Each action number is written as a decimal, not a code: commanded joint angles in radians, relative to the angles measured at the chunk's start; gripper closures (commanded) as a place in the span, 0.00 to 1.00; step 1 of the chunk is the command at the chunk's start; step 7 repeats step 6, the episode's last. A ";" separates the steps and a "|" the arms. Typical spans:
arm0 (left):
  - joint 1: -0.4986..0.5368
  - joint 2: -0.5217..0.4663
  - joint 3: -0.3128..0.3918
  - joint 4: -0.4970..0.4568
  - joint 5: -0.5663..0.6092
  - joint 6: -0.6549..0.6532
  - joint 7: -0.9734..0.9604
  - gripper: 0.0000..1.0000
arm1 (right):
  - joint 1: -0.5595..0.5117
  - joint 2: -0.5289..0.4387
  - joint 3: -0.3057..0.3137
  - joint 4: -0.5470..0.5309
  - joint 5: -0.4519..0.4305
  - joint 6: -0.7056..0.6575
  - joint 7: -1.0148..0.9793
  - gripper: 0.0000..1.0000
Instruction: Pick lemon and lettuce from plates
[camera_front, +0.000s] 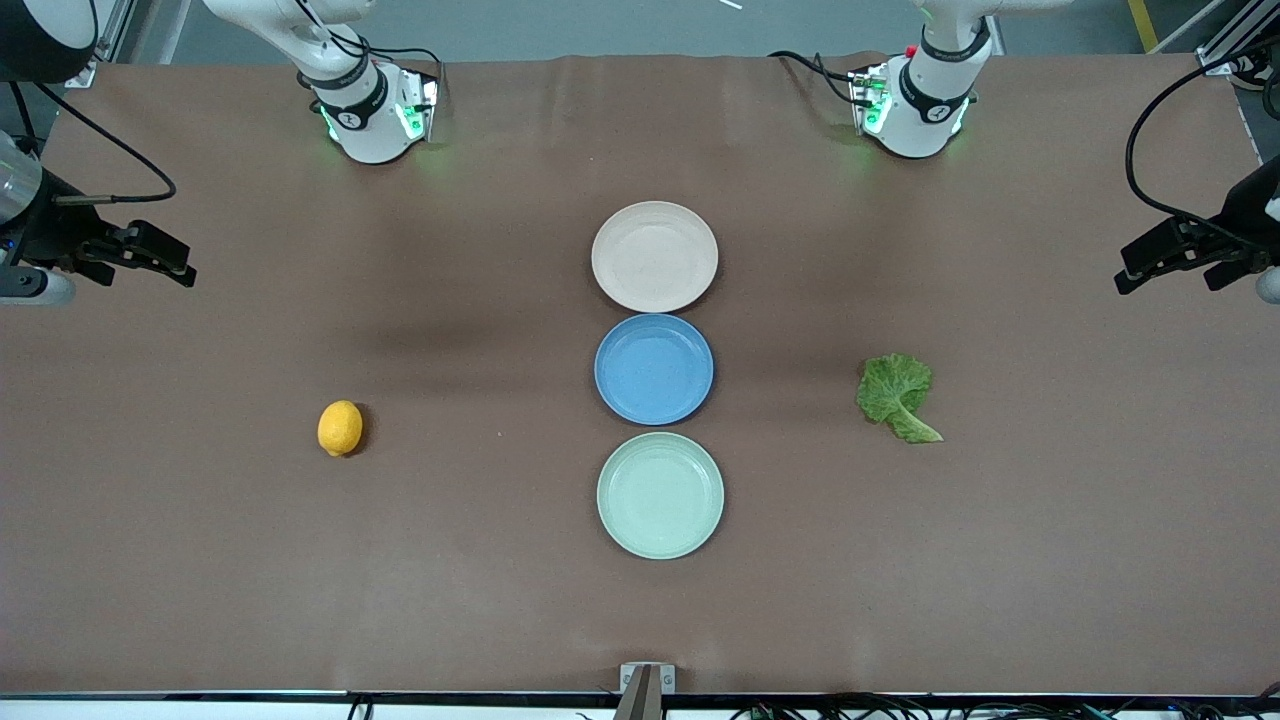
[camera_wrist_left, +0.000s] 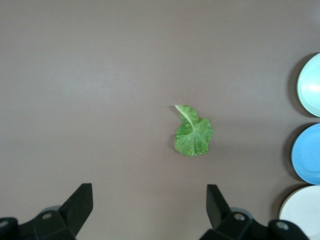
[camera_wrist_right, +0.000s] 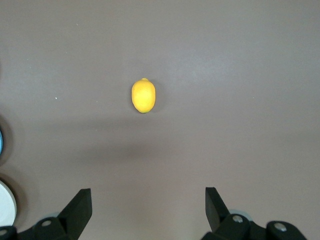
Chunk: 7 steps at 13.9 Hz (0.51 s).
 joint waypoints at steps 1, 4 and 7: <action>-0.002 -0.011 -0.021 0.027 -0.008 -0.018 0.005 0.00 | -0.002 -0.006 0.004 -0.002 -0.004 -0.018 -0.002 0.00; 0.001 -0.009 -0.022 0.048 -0.005 -0.018 0.000 0.00 | -0.002 -0.006 0.004 -0.002 0.002 -0.014 -0.002 0.00; 0.004 -0.011 -0.019 0.048 -0.008 -0.018 0.000 0.00 | -0.002 -0.006 0.004 -0.002 0.003 -0.014 -0.001 0.00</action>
